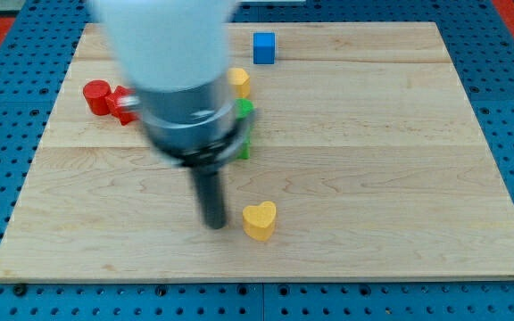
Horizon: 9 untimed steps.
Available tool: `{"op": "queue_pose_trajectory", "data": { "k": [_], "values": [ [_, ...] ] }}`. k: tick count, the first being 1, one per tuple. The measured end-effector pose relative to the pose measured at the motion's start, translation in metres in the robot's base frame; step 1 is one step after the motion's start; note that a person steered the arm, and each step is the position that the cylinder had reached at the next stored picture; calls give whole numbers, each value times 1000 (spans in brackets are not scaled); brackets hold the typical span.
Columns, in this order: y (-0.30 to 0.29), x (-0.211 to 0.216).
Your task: Adjust the green blocks and yellow hexagon in a vertical line
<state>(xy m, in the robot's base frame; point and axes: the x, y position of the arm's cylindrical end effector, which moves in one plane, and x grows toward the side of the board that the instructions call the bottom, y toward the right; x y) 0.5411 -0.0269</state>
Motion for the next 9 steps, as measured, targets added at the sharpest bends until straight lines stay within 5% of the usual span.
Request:
{"op": "queue_pose_trajectory", "data": {
  "k": [3, 4, 6, 9],
  "values": [
    [27, -122],
    [28, -84],
    [-48, -75],
    [9, -85]
  ]
}}
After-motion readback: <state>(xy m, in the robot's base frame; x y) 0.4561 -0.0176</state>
